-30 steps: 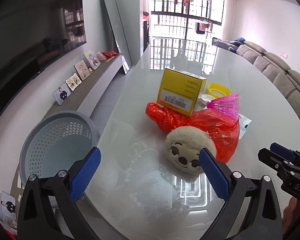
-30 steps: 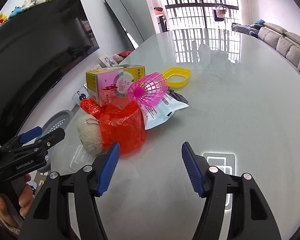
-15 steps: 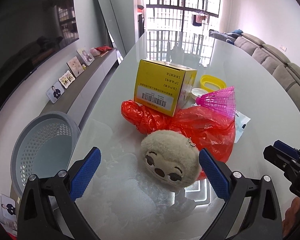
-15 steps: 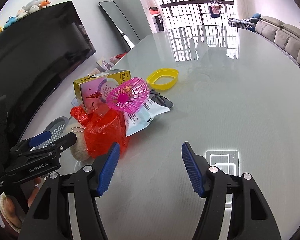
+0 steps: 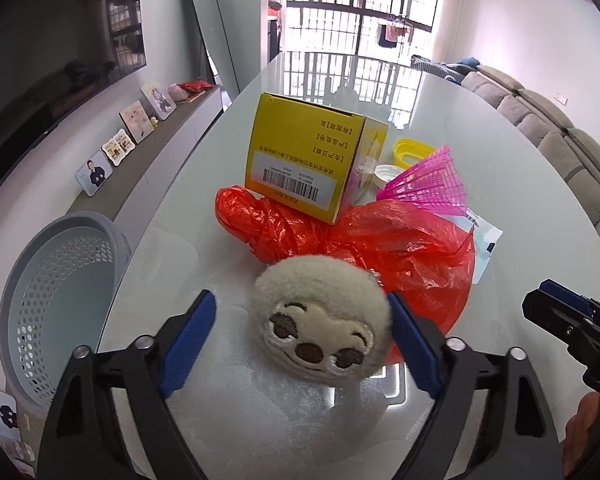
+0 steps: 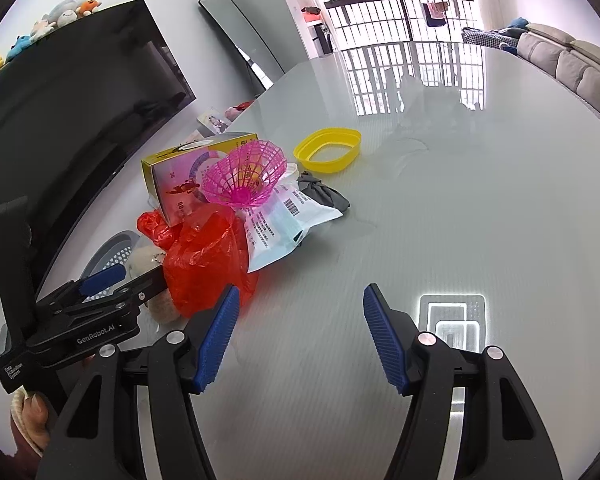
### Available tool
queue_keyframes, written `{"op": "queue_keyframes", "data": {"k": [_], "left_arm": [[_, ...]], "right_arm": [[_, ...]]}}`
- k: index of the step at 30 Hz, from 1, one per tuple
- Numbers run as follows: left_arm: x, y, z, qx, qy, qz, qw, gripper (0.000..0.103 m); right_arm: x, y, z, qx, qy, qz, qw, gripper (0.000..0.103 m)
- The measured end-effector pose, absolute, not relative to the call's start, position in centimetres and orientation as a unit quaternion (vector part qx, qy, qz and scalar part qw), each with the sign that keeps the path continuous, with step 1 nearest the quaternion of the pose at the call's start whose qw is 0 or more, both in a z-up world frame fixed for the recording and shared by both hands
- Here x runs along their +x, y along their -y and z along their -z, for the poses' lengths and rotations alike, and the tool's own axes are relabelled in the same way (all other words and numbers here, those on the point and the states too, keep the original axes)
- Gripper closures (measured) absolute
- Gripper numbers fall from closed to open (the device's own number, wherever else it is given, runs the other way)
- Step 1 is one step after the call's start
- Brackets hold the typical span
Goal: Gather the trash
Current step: 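Grasp the white plush toy keychain with the left gripper, then grasp the pink shuttlecock with the right gripper while the left holds the plush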
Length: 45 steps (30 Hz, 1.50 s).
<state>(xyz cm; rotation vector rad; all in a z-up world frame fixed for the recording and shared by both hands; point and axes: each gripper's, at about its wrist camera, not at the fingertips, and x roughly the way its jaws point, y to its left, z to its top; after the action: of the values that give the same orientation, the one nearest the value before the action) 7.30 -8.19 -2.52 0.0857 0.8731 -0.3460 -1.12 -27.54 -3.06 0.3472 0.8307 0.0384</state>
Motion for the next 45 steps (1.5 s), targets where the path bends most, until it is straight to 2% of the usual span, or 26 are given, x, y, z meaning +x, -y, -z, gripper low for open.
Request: {"op": "queue_keyframes", "data": {"k": [2, 6, 18, 31, 34, 45], "left_arm": [[7.1, 8.5, 2.5, 0.047, -0.421, 0.171, 0.89, 0.04], [6.7, 8.4, 2.2, 0.055, -0.418, 0.169, 0.891, 0.044], [5.8, 5.7, -0.5, 0.07, -0.385, 0.102, 0.915, 0.044], [9.6, 2.3, -3.3, 0.053, -0.365, 0.043, 0.929, 0.044], [10.4, 1.3, -3.5, 0.045, -0.365, 0.029, 0.929, 0.044], [11.4, -0.5, -3.0, 0.034, -0.374, 0.013, 0.927, 0.044]], "right_arm": [[-1.1, 27.5, 3.0, 0.168, -0.401, -0.017, 0.9, 0.041], [-1.2, 27.3, 2.9, 0.164, -0.399, -0.015, 0.902, 0.041], [1.5, 26.9, 1.5, 0.147, -0.397, -0.028, 0.906, 0.041], [8.9, 24.8, 0.6, 0.114, -0.425, -0.05, 0.897, 0.041], [10.2, 24.2, 1.0, 0.107, -0.44, -0.053, 0.89, 0.034], [11.6, 23.2, 1.6, 0.096, -0.458, -0.058, 0.882, 0.033]]}}
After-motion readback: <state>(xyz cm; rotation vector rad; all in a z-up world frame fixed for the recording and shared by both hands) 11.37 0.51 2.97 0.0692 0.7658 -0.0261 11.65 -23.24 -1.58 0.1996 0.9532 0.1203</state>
